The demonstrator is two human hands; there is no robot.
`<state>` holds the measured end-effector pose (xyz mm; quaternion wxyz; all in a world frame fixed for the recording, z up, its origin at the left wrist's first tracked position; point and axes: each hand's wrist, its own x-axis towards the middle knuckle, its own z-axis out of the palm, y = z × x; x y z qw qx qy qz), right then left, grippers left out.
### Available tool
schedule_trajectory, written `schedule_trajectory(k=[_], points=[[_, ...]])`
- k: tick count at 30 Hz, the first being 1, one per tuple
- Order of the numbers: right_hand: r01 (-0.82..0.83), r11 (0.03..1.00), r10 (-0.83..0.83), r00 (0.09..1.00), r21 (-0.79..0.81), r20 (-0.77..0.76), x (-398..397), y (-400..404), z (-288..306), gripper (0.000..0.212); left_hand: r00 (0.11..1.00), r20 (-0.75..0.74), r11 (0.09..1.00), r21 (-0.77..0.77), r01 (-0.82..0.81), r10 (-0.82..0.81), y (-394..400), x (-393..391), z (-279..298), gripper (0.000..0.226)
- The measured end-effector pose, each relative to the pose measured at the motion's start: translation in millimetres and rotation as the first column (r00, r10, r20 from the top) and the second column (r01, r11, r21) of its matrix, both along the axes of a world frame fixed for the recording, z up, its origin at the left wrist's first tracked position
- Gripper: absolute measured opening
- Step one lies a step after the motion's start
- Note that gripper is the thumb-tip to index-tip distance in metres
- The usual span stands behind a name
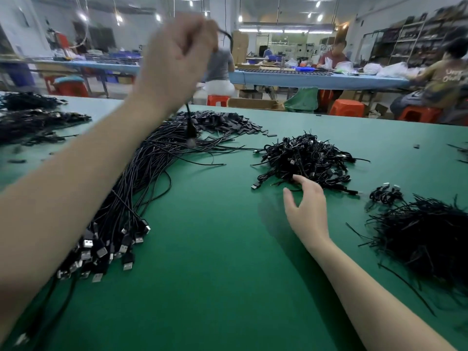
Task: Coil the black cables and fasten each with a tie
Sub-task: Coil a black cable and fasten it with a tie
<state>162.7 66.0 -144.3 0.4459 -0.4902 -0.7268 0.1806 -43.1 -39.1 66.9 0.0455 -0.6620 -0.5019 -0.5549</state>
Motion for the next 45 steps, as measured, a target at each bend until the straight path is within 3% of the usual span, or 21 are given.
schedule_trajectory(k=[3, 5, 8, 10, 13, 16, 18, 20, 22, 24, 26, 29, 32, 34, 36, 38, 39, 40, 41, 43, 45], points=[[-0.207, 0.978, 0.199, 0.935, 0.005, -0.293, -2, -9, 38, 0.042, 0.971, -0.228, 0.925, -0.38, -0.015, -0.078, 21, 25, -32, 0.024], [-0.428, 0.903, 0.41, 0.831, 0.038, -0.375, 0, -16, 65, 0.035, 0.935, -0.317, 0.864, -0.502, -0.025, -0.157, 33, 48, -63, 0.026], [-0.631, 0.775, 0.589, 0.737, -0.027, -0.332, 5, -23, 87, 0.023, 0.983, -0.08, 0.828, -0.553, 0.093, -0.165, 46, 60, -89, 0.035], [-0.599, 0.794, 0.559, 0.787, -0.107, -0.261, 10, -24, 91, 0.024, 0.979, 0.081, 0.771, -0.606, 0.196, -0.186, 50, 60, -95, 0.043], [-0.447, 0.891, 0.446, 0.894, -0.08, -0.029, 27, -13, 97, 0.017, 0.965, 0.037, 0.666, -0.716, 0.207, -0.26, 49, 43, -96, 0.042], [-0.323, 0.945, 0.321, 0.946, -0.056, -0.05, 47, -3, 107, 0.02, 0.93, 0.102, 0.539, -0.79, 0.291, -0.352, 43, 16, -89, 0.027], [-0.272, 0.959, 0.266, 0.961, -0.074, -0.08, 56, 0, 110, 0.02, 0.919, 0.229, 0.573, -0.725, 0.382, -0.322, 42, 5, -84, 0.04], [-0.301, 0.943, 0.293, 0.953, -0.145, -0.075, 56, -3, 108, 0.02, 0.88, 0.411, 0.687, -0.569, 0.453, -0.239, 45, 5, -81, 0.044], [-0.386, 0.894, 0.374, 0.922, -0.229, -0.096, 47, -11, 105, 0.022, 0.745, 0.643, 0.764, -0.388, 0.515, -0.176, 48, 17, -82, 0.032], [-0.483, 0.828, 0.445, 0.875, -0.285, -0.189, 31, -20, 101, 0.024, 0.552, 0.821, 0.774, -0.251, 0.581, -0.148, 51, 35, -87, 0.022], [-0.566, 0.761, 0.488, 0.822, -0.317, -0.295, 16, -28, 95, 0.027, 0.472, 0.871, 0.719, -0.239, 0.653, -0.139, 51, 52, -93, 0.032], [-0.681, 0.638, 0.567, 0.731, -0.359, -0.379, 2, -37, 85, 0.025, 0.501, 0.852, 0.667, -0.287, 0.688, -0.149, 47, 57, -91, 0.048], [-0.778, 0.426, 0.634, 0.621, -0.462, -0.462, 4, -36, 81, 0.028, 0.469, 0.861, 0.624, -0.258, 0.737, -0.198, 40, 46, -78, 0.053], [-0.789, 0.329, 0.652, 0.587, -0.519, -0.48, 9, -33, 79, 0.032, 0.36, 0.89, 0.537, -0.166, 0.827, -0.279, 34, 39, -70, 0.054], [-0.772, 0.318, 0.669, 0.594, -0.551, -0.447, 15, -31, 80, 0.034, 0.204, 0.901, 0.338, -0.069, 0.939, -0.383, 29, 34, -67, 0.057], [-0.694, 0.444, 0.679, 0.673, -0.567, -0.292, 20, -31, 85, 0.039, 0.075, 0.897, 0.008, -0.079, 0.997, -0.436, 26, 29, -69, 0.062], [-0.627, 0.553, 0.663, 0.73, -0.549, -0.166, 23, -31, 89, 0.046, 0.069, 0.893, -0.148, -0.149, 0.978, -0.445, 24, 27, -70, 0.065], [-0.558, 0.653, 0.623, 0.78, -0.512, -0.055, 27, -30, 95, 0.052, 0.136, 0.874, -0.252, -0.279, 0.927, -0.467, 23, 26, -72, 0.069], [-0.507, 0.723, 0.574, 0.819, -0.469, -0.001, 30, -29, 101, 0.053, 0.281, 0.81, -0.27, -0.464, 0.844, -0.515, 24, 26, -75, 0.073], [-0.493, 0.765, 0.513, 0.855, -0.414, -0.071, 34, -26, 110, 0.048, 0.646, 0.551, -0.119, -0.802, 0.586, -0.528, 26, 31, -81, 0.079], [-0.555, 0.74, 0.538, 0.828, -0.381, -0.16, 32, -32, 118, 0.041, 0.831, 0.414, 0.092, -0.875, 0.476, -0.371, 31, 42, -87, 0.078]])
